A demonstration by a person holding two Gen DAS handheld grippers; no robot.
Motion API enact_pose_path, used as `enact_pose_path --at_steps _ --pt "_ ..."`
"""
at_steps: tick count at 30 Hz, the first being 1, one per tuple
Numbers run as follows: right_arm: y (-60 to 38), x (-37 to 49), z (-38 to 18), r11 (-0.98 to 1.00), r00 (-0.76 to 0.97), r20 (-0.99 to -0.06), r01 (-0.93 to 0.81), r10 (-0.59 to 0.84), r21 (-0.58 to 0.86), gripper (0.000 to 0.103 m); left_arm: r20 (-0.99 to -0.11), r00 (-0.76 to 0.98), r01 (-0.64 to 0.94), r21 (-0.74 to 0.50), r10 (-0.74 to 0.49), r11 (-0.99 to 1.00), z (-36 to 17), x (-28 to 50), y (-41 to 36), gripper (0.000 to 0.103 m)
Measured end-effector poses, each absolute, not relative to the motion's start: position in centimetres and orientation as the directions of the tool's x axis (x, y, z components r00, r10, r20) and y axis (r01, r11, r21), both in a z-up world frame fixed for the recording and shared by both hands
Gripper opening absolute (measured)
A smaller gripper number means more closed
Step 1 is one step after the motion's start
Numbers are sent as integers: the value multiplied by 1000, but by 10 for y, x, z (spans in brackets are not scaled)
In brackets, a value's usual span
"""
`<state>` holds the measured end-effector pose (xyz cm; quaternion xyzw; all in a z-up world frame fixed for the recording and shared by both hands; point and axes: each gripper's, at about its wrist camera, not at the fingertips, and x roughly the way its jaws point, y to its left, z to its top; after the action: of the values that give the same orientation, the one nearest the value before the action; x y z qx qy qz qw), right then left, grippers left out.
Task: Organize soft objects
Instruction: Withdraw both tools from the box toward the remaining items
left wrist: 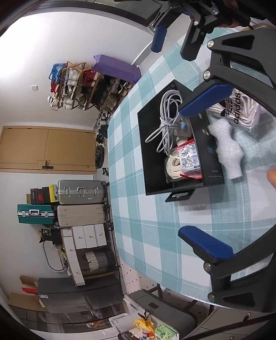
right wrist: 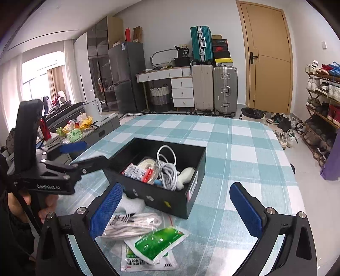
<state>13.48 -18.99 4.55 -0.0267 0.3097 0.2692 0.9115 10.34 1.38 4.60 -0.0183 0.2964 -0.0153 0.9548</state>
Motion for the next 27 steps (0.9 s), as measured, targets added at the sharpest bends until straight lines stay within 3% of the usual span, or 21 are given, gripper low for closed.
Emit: enact_pose_path --at_steps 27 --pt "-187 103 0 834 579 -666 -539 470 119 103 -620 784 -1 -43 -26 999 6 85 10 103"
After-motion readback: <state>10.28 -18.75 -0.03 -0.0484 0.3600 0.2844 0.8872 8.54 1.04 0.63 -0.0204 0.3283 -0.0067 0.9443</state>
